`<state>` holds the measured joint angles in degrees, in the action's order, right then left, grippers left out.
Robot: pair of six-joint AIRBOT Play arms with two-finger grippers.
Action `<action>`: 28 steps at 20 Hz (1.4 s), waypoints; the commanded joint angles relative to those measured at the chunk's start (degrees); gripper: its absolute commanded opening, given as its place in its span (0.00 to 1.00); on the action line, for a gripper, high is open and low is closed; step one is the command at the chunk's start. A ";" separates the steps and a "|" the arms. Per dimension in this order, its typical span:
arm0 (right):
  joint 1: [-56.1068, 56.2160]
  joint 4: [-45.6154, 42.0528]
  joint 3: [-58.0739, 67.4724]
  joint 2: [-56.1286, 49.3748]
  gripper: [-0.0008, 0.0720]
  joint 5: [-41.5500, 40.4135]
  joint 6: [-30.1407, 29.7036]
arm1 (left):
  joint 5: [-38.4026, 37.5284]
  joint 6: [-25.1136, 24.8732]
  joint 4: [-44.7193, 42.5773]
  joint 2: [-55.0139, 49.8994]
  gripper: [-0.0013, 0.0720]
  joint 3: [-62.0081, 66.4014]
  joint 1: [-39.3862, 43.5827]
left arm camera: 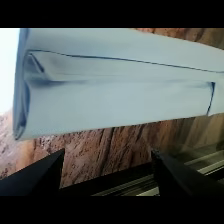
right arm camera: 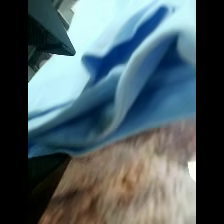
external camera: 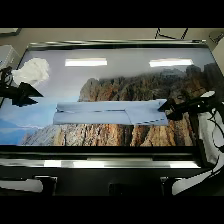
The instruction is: Fold the clothes and pants, and hang the long-sleeved shirts on hangers.
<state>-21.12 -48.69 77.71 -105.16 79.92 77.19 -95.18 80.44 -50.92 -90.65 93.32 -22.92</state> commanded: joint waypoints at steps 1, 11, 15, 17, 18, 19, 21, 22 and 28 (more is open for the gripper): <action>3.78 0.63 -0.55 -1.42 0.72 -6.38 -0.76 | 0.31 -0.02 -0.02 5.31 0.85 0.09 5.27; 4.66 10.60 -0.55 18.82 0.07 0.83 3.48 | 36.96 1.31 0.07 -2.97 0.13 -9.64 38.58; 4.66 10.60 -0.55 28.57 0.07 5.68 7.34 | 43.12 3.58 12.22 -13.68 0.12 -9.62 49.20; 4.66 10.60 -0.55 32.35 0.07 5.77 7.93 | 45.99 3.61 18.51 -17.73 0.05 -9.62 53.22; 4.66 10.60 -0.55 33.94 0.07 5.75 8.15 | 46.66 3.61 21.84 -19.67 0.05 -9.62 55.12; 4.66 10.64 -0.52 35.58 0.07 5.75 8.11 | 47.12 3.61 25.44 -21.22 0.05 -9.60 56.76; 4.66 10.69 -0.52 38.38 0.06 6.12 7.82 | 49.83 3.56 33.44 -23.91 0.04 -8.83 60.28; 4.66 10.69 -0.52 39.58 0.06 6.16 7.69 | 51.04 3.58 35.58 -25.09 0.04 -7.23 62.14; 4.66 10.49 -0.55 41.99 0.07 5.62 6.27 | 58.69 7.23 40.02 -31.87 0.04 5.99 70.93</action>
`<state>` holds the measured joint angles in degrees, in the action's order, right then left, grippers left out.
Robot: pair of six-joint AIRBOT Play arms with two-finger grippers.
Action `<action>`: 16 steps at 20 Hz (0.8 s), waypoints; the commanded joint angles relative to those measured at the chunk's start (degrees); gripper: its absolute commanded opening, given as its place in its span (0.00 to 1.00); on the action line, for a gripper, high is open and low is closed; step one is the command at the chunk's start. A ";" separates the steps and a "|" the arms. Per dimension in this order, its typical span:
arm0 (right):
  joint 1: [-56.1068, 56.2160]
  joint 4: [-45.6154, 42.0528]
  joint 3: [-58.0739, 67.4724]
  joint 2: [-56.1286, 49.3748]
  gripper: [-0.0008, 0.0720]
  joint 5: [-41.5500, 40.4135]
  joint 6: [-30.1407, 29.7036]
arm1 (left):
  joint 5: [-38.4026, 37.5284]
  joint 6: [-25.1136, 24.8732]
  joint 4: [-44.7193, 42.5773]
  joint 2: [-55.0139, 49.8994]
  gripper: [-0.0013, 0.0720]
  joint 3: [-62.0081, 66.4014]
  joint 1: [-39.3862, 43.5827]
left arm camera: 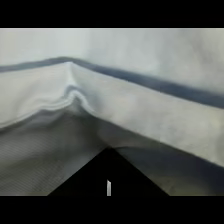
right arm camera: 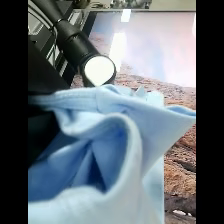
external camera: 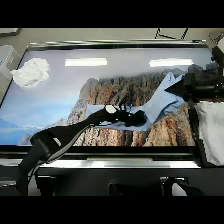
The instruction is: Fold the clothes and pants, and hang the long-sleeved shirts on hangers.
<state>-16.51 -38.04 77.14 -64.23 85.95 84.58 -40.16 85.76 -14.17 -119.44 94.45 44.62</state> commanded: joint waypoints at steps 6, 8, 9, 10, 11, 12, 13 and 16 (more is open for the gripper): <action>1.38 3.74 0.02 -4.55 0.06 -3.26 -2.82 | -8.98 3.63 -22.40 3.80 0.04 5.03 -11.65; 6.78 5.53 0.02 -7.58 0.06 -7.04 -4.33 | -16.17 4.92 -35.17 10.58 0.04 5.03 -20.98; 10.03 6.03 0.02 -9.38 0.07 -9.20 -4.35 | -19.21 4.92 -39.39 14.67 0.04 5.03 -25.94; 13.94 6.32 0.02 -11.52 0.07 -11.69 -4.35 | -21.62 4.90 -42.05 18.95 0.04 5.03 -30.73; 17.40 6.62 0.04 -13.73 0.07 -14.01 -4.31 | -23.28 4.81 -43.30 22.93 0.04 5.03 -34.93; 21.05 7.41 0.04 -16.39 0.07 -16.55 -4.26 | -24.48 4.20 -43.54 27.23 0.04 5.03 -39.06; 24.52 8.55 0.04 -19.34 0.07 -19.19 -4.09 | -25.27 4.02 -43.52 31.06 0.04 5.03 -42.40; 33.16 13.97 0.04 -28.59 0.07 -25.79 -2.91 | -27.54 1.05 -43.52 41.81 0.04 5.01 -49.31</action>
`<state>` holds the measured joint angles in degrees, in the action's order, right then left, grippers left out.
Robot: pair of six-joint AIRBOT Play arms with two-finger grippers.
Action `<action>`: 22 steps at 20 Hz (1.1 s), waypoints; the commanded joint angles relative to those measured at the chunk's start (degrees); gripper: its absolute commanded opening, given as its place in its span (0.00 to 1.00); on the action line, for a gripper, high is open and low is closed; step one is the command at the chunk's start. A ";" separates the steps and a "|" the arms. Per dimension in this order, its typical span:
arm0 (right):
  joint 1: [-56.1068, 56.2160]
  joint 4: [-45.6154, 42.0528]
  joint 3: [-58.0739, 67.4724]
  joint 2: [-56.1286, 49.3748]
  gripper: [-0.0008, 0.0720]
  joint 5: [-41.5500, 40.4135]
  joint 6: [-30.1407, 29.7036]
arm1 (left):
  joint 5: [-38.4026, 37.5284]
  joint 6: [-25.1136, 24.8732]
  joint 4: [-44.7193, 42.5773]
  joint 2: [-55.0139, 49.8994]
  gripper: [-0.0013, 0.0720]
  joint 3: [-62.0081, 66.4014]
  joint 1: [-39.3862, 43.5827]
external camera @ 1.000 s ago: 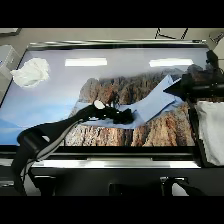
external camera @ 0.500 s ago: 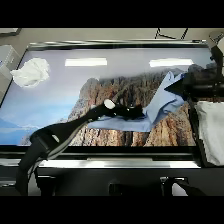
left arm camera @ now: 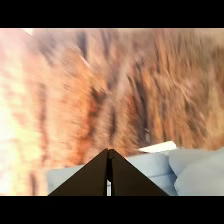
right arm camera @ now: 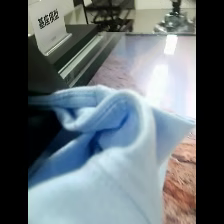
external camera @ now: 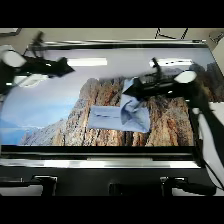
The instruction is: Fold the clothes and pants, and hang the long-sleeved shirts on hangers.
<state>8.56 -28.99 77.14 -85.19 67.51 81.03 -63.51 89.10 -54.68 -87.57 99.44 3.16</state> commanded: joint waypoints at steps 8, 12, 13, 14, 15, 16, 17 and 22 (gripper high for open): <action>16.63 22.93 0.04 -21.57 0.88 -7.56 -5.55 | -8.13 -6.86 -3.65 17.84 0.05 -0.61 -9.66; 0.37 10.23 0.02 -13.60 0.87 1.33 -3.10 | -8.48 -6.88 -4.39 17.86 0.05 -1.99 -10.29; -4.81 3.54 0.02 -10.82 0.88 2.99 -1.01 | -8.52 -6.88 -4.48 17.86 0.05 -2.05 -10.36; -9.35 -4.46 0.02 -8.52 0.90 4.87 1.42 | -8.52 -6.86 -4.48 17.86 0.05 -2.05 -10.34; -13.57 -14.53 0.00 -6.78 0.90 7.58 4.68 | -8.55 -6.86 -4.48 17.86 0.05 -2.05 -10.34; -16.63 -23.63 -0.37 -6.05 0.90 10.51 8.35 | -8.55 -6.86 -4.48 17.86 0.05 -2.05 -10.34; -18.84 -29.68 -1.77 -6.01 0.90 13.22 10.75 | -8.57 -6.84 -4.48 17.86 0.05 -2.05 -10.32; -19.23 -14.27 -17.25 -7.28 0.89 2.47 -0.17 | -8.90 -6.62 -4.28 17.88 0.05 -2.16 -10.21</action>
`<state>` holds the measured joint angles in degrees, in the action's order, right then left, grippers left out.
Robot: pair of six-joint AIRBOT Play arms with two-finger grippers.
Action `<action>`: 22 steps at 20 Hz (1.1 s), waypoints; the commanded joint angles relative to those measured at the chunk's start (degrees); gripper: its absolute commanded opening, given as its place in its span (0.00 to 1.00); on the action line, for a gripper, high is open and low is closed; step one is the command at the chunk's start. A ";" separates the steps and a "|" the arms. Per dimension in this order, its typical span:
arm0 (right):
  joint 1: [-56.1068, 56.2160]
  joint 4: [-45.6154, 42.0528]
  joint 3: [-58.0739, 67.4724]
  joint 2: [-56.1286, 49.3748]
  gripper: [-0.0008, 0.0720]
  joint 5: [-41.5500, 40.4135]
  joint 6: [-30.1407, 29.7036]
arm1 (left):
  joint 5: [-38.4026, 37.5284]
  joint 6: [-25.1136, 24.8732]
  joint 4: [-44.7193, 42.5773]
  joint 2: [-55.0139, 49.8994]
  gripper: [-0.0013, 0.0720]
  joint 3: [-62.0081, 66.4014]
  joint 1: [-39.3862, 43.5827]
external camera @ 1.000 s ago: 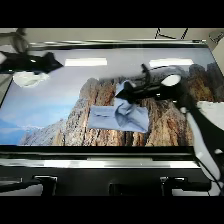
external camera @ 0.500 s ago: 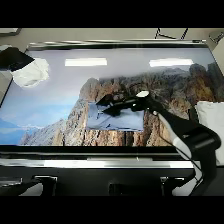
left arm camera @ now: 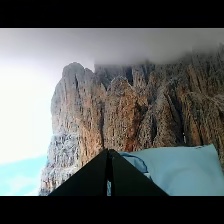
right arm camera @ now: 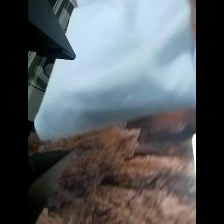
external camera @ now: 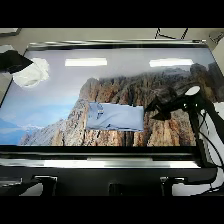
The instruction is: Fold the clothes and pants, and hang the long-sleeved shirts on hangers.
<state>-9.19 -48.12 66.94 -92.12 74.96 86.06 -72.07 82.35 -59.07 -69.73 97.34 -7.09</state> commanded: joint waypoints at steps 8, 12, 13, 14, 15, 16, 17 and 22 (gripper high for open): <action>5.31 18.40 -6.71 -5.57 0.07 -9.05 -16.35 | -0.83 0.76 0.11 0.02 0.05 -0.07 0.39; -0.33 18.01 5.60 0.57 0.07 -2.60 -13.51 | -0.76 0.48 0.07 0.02 0.05 -0.07 0.39; -2.80 16.76 10.32 2.14 0.07 0.52 -10.95 | -0.70 0.31 0.09 -0.02 0.05 -0.07 0.39; -5.22 15.34 14.84 3.34 0.07 3.58 -8.52 | -0.55 -0.11 0.07 -0.04 0.05 -0.07 0.39; -8.07 13.31 19.71 4.42 0.07 6.80 -6.25 | -0.50 -0.11 0.07 -0.11 0.05 -0.07 0.39; -10.75 11.41 23.96 5.22 0.07 9.29 -4.22 | -0.50 -0.11 0.07 -0.24 0.05 -0.07 0.39; -13.62 9.42 27.85 5.86 0.07 11.02 -2.01 | -0.52 -0.11 0.07 -0.37 0.05 -0.07 0.39; -29.38 5.22 42.32 6.64 0.07 13.25 8.31 | -0.55 -1.31 0.09 -0.68 0.05 -0.26 0.39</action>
<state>-30.39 -40.21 101.43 -86.15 85.93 87.59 -72.58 82.17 -58.98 -70.26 97.14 -6.74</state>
